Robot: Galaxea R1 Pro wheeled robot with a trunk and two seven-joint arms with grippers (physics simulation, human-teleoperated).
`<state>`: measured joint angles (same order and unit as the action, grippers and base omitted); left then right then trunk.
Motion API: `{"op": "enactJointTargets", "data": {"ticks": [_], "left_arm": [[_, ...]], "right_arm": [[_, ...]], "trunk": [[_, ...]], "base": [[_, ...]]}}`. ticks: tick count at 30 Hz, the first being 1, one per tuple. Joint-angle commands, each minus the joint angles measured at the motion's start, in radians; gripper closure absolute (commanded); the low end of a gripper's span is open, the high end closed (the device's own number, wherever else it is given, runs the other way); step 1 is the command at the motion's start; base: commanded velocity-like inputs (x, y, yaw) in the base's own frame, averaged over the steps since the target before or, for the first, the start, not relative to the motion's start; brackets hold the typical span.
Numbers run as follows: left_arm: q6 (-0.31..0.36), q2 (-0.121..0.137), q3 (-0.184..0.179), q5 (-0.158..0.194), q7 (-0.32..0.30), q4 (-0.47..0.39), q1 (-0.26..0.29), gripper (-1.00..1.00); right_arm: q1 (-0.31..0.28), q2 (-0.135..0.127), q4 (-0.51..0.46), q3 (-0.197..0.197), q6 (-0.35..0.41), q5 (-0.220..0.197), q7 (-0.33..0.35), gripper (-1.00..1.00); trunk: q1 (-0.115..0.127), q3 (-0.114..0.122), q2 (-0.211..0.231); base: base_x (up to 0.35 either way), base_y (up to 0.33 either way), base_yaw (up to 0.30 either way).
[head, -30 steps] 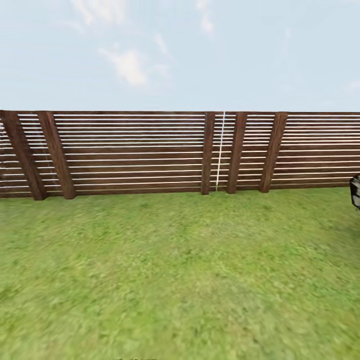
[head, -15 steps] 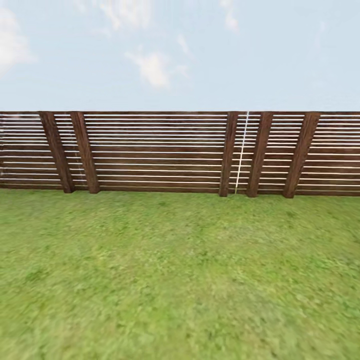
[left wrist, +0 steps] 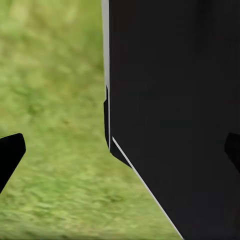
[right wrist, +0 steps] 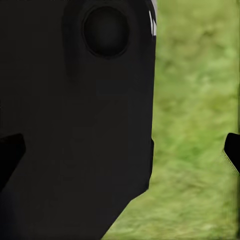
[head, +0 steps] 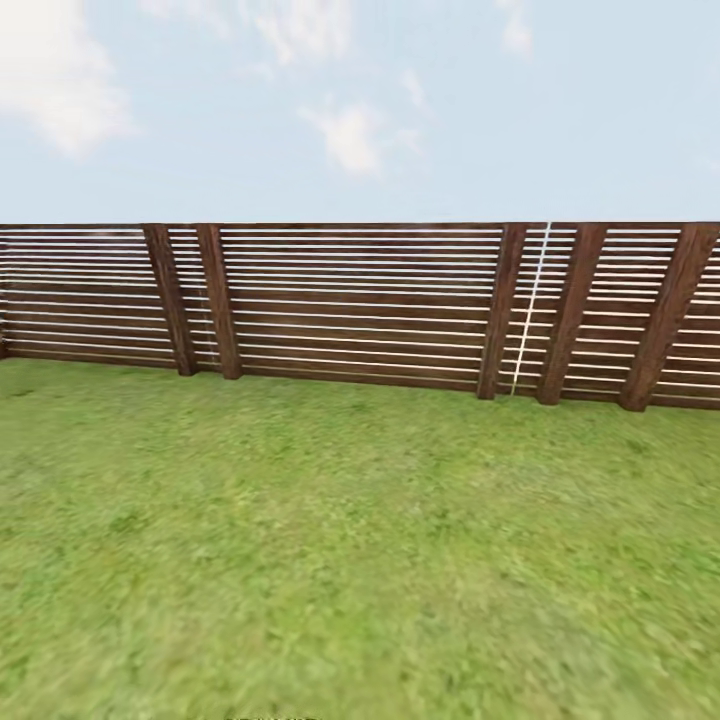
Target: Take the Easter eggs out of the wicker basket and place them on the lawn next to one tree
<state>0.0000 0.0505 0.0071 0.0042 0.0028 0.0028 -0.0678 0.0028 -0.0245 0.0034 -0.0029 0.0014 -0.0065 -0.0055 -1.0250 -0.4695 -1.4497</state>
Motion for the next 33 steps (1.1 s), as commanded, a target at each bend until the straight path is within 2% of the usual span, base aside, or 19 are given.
{"op": "enactJointTargets", "data": {"ticks": [1,33], "left_arm": [[0.000,0.000,0.001,0.000,0.000,0.000,0.000,-1.00],[0.000,0.000,0.001,0.000,0.000,0.000,0.000,-1.00]], "right_arm": [[0.000,0.000,0.000,0.000,0.000,-0.001,-0.001,-1.00],[0.000,0.000,0.000,0.000,0.000,-0.003,-0.001,-1.00]], "trunk": [[0.000,0.000,0.000],[0.000,0.000,0.000]], "base": [[0.000,0.000,0.264],[0.000,0.000,0.264]]}}
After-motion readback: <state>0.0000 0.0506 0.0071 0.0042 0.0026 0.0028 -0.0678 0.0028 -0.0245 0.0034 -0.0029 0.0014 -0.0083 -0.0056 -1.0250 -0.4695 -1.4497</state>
